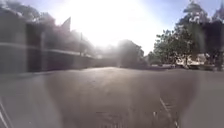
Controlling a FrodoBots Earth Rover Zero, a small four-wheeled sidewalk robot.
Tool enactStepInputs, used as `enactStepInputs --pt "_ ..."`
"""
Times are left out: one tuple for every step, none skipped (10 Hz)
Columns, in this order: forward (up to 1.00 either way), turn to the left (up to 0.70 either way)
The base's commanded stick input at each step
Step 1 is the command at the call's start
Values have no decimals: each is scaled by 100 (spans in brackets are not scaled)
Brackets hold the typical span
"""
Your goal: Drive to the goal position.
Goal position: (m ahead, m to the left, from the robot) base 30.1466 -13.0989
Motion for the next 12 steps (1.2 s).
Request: enactStepInputs --pt "100 0" --pt "100 0" --pt "100 0" --pt "100 0" --pt "100 0" --pt "100 0" --pt "100 0" --pt "100 0" --pt "100 0" --pt "100 0" --pt "100 0" --pt "100 0"
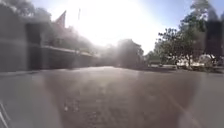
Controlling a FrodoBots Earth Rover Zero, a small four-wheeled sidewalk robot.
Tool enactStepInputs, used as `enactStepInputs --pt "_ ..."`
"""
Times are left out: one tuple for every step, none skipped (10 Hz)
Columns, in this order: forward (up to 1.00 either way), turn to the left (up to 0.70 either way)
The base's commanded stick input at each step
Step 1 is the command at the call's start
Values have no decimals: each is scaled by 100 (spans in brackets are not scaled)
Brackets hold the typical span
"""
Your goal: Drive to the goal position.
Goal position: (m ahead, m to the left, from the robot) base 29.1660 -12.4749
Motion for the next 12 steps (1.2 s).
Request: enactStepInputs --pt "100 0" --pt "100 0" --pt "100 0" --pt "100 0" --pt "100 -4" --pt "100 -15" --pt "100 -26" --pt "100 -16" --pt "100 -5" --pt "100 0" --pt "100 0" --pt "100 -24"
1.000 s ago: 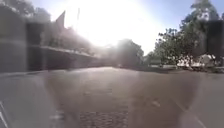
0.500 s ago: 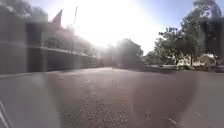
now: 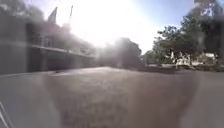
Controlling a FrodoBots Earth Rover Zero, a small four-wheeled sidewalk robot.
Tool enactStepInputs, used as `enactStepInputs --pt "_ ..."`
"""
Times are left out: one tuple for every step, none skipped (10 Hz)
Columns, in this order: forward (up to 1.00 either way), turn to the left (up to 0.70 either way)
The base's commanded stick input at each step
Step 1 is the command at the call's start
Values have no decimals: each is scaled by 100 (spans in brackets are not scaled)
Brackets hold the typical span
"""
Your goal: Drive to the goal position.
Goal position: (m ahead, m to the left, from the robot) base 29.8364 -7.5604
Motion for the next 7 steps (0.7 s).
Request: enactStepInputs --pt "100 -13" --pt "100 -2" --pt "100 0" --pt "100 0" --pt "100 0" --pt "100 0" --pt "100 0"
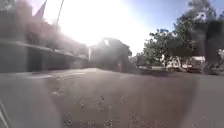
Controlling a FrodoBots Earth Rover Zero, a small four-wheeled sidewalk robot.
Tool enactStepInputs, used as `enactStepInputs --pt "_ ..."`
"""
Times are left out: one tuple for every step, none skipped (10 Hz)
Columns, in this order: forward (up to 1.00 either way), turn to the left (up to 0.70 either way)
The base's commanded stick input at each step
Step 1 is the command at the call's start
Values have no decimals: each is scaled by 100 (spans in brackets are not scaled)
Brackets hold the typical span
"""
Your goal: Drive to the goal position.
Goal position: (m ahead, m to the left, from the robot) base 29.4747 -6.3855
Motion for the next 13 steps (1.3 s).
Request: enactStepInputs --pt "100 0" --pt "100 0" --pt "100 0" --pt "100 0" --pt "100 0" --pt "100 0" --pt "100 0" --pt "100 0" --pt "100 0" --pt "100 0" --pt "100 0" --pt "100 0" --pt "100 -11"
